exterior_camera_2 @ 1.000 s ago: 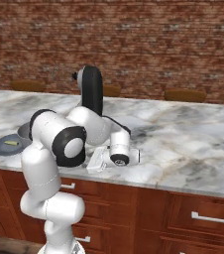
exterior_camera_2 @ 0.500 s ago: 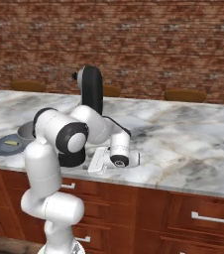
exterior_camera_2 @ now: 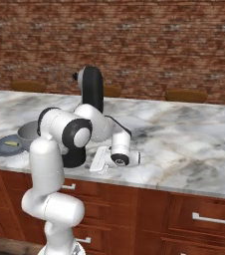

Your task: Add butter and sugar cubes to the stand mixer bowl and then turn on the stand mixer to begin making frosting.

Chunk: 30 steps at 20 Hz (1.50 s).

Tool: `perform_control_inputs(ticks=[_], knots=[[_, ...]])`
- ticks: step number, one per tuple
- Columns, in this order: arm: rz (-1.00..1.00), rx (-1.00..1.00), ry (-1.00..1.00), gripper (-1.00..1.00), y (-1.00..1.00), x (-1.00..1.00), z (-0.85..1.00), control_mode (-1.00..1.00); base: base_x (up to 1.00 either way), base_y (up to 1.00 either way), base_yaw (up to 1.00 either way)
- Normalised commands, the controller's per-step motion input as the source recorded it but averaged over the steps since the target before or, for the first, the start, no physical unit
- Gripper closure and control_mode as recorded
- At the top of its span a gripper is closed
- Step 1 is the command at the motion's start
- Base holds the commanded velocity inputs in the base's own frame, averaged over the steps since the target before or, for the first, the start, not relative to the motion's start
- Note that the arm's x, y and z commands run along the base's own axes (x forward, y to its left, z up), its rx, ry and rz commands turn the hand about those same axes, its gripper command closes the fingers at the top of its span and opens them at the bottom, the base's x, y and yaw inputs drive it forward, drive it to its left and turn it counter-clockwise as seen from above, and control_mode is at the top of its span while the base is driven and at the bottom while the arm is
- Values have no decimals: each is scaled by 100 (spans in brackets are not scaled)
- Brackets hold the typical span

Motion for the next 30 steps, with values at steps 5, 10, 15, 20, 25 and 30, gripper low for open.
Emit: perform_control_inputs(ticks=[5,10,15,20,25,30], knots=[[-1,0,0,-100,-7,36,-12,-100,0,0,0],[0,0,0,-100,-20,23,-20,-100,0,0,0],[0,0,0,-100,-16,14,-27,-100,0,0,0],[0,0,0,-100,-6,12,-28,-100,0,0,0],[0,0,0,-100,0,30,-31,-100,0,0,0],[0,0,0,-100,-6,30,-32,-100,0,0,0]])
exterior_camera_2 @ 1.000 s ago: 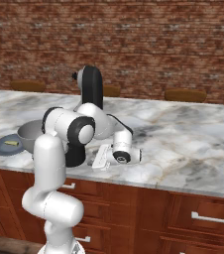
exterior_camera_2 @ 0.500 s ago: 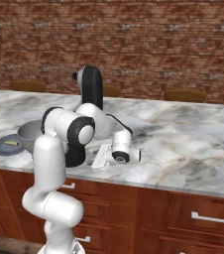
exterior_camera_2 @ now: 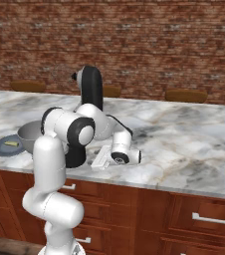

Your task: Add butter and sugar cubes to the stand mixer bowl and then turn on the stand mixer to begin making frosting.

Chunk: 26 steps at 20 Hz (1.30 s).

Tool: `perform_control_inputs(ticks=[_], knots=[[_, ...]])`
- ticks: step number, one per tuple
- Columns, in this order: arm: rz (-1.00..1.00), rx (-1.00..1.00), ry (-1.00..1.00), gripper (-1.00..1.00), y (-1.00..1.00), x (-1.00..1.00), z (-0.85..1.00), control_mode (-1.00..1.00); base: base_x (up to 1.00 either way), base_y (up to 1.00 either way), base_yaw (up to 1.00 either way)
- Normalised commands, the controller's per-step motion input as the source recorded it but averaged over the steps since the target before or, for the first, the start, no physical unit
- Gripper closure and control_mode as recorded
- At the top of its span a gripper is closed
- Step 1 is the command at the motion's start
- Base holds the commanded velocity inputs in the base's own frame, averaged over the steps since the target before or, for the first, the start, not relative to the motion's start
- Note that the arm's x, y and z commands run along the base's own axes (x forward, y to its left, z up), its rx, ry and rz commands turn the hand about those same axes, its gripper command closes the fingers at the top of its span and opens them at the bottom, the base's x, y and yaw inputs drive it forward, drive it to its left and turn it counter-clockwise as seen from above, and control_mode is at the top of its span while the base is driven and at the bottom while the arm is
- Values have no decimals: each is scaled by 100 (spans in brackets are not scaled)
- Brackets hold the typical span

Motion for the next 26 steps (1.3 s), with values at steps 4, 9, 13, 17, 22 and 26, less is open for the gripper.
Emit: perform_control_inputs(ticks=[4,9,13,17,22,26], knots=[[0,0,0,-100,-20,18,-35,-100,0,0,0],[0,0,0,-100,-23,15,-41,-100,0,0,0],[0,0,0,100,-18,11,-39,-100,0,0,0],[0,0,-3,100,-33,2,-35,-100,0,0,0],[0,0,-7,100,-47,0,-38,-100,0,0,0],[0,0,-7,100,-40,0,-38,-100,0,0,0]])
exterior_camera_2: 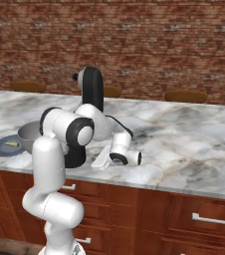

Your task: Add butter and sugar cubes to the stand mixer bowl and then turn on the stand mixer to begin making frosting.

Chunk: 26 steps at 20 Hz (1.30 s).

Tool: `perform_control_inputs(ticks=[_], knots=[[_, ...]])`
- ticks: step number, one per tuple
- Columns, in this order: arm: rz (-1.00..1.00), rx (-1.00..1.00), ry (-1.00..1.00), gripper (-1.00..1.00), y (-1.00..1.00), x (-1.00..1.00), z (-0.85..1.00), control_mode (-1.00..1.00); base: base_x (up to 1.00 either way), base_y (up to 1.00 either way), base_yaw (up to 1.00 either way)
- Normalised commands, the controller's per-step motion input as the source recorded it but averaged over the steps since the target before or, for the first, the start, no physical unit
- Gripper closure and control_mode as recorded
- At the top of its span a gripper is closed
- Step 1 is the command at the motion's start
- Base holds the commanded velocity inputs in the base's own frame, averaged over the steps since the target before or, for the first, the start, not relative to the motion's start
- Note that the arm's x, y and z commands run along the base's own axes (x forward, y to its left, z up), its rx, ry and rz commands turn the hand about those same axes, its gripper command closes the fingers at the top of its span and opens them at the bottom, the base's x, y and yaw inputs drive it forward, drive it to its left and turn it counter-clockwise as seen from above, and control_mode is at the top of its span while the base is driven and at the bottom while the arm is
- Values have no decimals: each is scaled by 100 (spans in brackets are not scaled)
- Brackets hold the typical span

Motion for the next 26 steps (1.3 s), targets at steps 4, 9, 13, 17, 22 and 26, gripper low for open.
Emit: perform_control_inputs(ticks=[4,9,13,17,22,26], knots=[[0,0,-9,100,-27,0,-11,-100,0,0,0],[0,5,-11,100,-28,-16,29,-100,0,0,0],[0,4,-8,100,-36,-28,42,-100,0,0,0],[0,4,-5,100,-34,-43,68,-100,0,0,0],[0,3,-2,100,-18,-59,96,-100,0,0,0],[0,0,0,100,-1,-78,82,-100,0,0,0]])
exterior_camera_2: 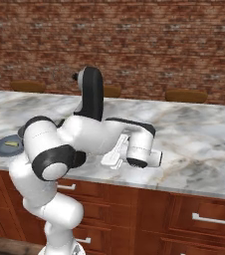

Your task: Add butter and sugar cubes to the stand mixer bowl and then turn on the stand mixer to begin making frosting.

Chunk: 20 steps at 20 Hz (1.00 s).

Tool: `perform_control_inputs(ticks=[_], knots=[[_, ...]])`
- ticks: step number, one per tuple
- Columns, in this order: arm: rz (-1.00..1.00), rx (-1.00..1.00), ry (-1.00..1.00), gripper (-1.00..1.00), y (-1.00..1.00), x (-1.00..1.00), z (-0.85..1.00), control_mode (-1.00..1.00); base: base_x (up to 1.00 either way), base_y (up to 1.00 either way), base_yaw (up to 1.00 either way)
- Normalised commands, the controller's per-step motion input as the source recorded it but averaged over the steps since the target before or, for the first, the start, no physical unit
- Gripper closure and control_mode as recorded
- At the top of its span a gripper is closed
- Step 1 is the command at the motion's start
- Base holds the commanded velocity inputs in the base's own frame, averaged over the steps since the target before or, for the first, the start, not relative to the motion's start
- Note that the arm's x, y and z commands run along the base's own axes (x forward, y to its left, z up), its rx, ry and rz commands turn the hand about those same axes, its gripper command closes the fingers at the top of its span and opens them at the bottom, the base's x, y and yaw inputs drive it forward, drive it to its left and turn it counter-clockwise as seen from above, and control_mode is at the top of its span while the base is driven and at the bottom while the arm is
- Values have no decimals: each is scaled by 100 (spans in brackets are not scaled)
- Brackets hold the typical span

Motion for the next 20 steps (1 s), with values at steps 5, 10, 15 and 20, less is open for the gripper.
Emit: perform_control_inputs(ticks=[5,10,15,20], knots=[[-2,-4,0,100,8,-87,63,-100,0,0,0],[-4,-16,-5,100,37,-82,51,-100,0,0,0],[-4,-26,-5,100,59,-45,40,-100,0,0,0],[0,-33,-6,100,66,-30,42,-100,0,0,0]])
